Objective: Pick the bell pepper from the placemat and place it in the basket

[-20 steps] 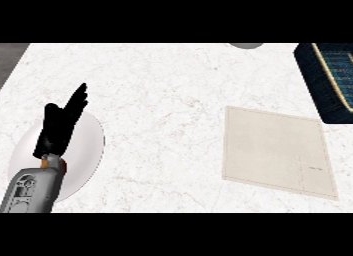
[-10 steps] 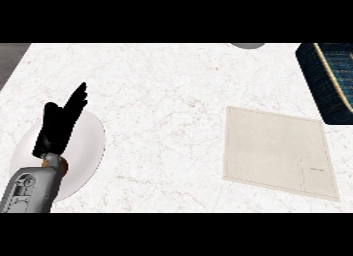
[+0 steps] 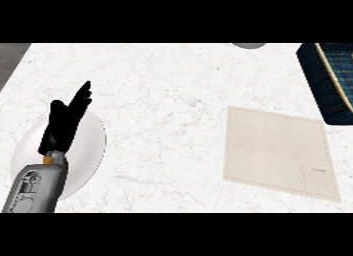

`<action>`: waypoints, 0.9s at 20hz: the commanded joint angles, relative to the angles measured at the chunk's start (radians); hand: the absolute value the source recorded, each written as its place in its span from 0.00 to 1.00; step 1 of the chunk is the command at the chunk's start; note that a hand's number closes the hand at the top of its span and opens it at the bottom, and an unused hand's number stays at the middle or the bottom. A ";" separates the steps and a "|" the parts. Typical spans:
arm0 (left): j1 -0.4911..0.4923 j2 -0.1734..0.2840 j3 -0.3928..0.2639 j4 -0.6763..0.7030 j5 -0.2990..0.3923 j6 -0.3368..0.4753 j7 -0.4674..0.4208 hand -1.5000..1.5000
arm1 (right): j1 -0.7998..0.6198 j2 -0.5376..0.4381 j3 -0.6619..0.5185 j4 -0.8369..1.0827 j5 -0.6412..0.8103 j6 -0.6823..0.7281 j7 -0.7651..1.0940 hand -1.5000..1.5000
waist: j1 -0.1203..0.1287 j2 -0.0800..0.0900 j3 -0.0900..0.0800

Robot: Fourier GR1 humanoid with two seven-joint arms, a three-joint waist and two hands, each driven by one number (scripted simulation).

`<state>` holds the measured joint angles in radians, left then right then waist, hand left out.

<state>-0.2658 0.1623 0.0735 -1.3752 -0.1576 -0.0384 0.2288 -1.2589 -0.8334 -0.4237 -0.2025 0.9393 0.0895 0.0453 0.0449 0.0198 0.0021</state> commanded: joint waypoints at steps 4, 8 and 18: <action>0.025 0.016 0.015 -0.003 0.017 -0.022 -0.022 0.50 | 0.059 0.007 -0.100 -0.014 -0.095 -0.139 -0.089 0.00 | 0.007 0.001 0.001; -0.006 0.007 0.011 0.012 0.008 -0.009 -0.011 0.50 | 0.035 -0.026 -0.161 -0.041 -0.146 -0.233 -0.066 0.00 | 0.006 0.003 0.001; 0.006 -0.001 0.012 -0.019 0.003 0.009 0.033 0.50 | 0.126 -0.227 -0.284 -0.033 -0.256 -0.227 -0.039 0.00 | -0.027 -0.012 0.000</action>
<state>-0.2593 0.1754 0.0936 -1.3692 -0.1500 -0.0434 0.2251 -1.1686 -0.9784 -0.6614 -0.2355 0.7270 -0.1576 0.0049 0.0289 0.0134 0.0023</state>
